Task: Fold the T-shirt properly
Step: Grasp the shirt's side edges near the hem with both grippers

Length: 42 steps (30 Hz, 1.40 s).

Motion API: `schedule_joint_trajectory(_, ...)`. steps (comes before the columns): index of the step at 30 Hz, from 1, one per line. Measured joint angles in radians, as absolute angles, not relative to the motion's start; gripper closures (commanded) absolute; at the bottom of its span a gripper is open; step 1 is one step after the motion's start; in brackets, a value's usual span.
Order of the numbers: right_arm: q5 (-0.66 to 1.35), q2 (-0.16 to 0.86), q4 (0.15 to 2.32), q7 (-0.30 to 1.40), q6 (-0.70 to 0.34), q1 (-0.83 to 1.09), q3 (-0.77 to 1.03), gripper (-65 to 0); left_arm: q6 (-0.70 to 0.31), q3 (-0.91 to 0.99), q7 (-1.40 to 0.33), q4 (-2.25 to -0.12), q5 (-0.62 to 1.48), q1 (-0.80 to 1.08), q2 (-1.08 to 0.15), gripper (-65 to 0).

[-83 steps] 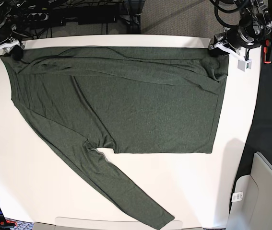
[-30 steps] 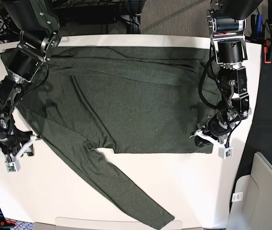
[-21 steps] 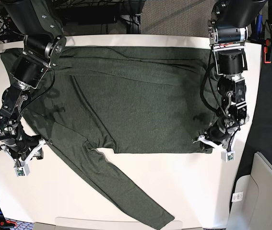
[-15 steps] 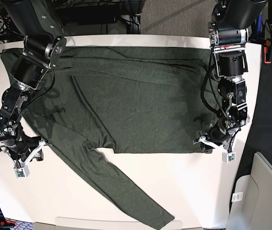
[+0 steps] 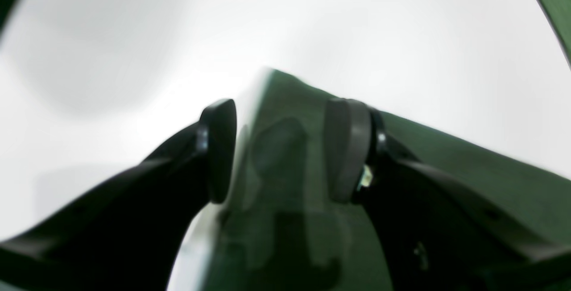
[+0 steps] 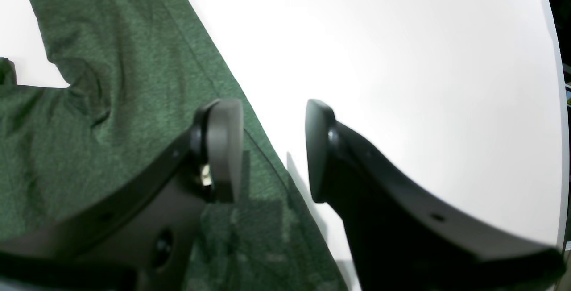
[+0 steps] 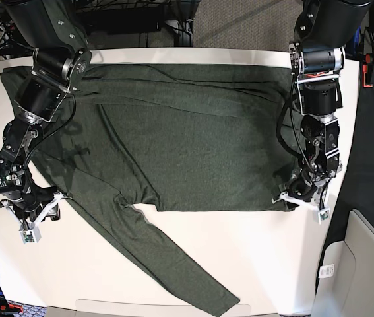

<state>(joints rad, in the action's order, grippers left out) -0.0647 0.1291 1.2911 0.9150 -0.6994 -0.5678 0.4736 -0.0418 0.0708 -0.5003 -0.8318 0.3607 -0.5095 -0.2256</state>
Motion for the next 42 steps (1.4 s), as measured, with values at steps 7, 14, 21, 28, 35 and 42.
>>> schedule_joint_trajectory(7, -0.065, 0.127, 1.293, 0.915, -0.699, -0.568, 0.474, -23.5, -0.044, 0.071, -0.442, -0.773, 0.340, -0.513, -0.224, -32.3)
schedule_joint_trajectory(14, -0.067, 0.127, 1.293, 0.915, -0.699, -0.568, 0.474, -23.5, -0.045, 0.072, -0.434, -0.800, 0.342, -0.495, -0.200, -32.1)
schedule_joint_trajectory(21, -0.065, 0.127, 1.293, 0.915, -0.699, -0.568, 0.474, -23.5, -0.044, 0.067, -0.493, -0.875, 0.342, -0.463, -0.181, -32.0)
schedule_joint_trajectory(28, -0.062, 0.119, 1.293, 0.914, -0.696, -0.571, 0.476, -23.5, -0.033, -0.116, -0.438, -0.884, 0.327, -0.439, -0.194, -23.6)
schedule_joint_trajectory(35, -0.069, 0.109, 1.293, 0.915, -0.699, -0.570, 0.476, -23.5, -0.033, -0.138, -0.442, -0.884, 0.328, -0.441, -0.196, -2.4)
schedule_joint_trajectory(42, -0.096, 0.110, 1.275, 0.907, -0.700, -0.572, 0.475, -23.8, -0.056, -0.138, -0.461, -0.891, 0.352, -0.440, -0.230, 0.0)
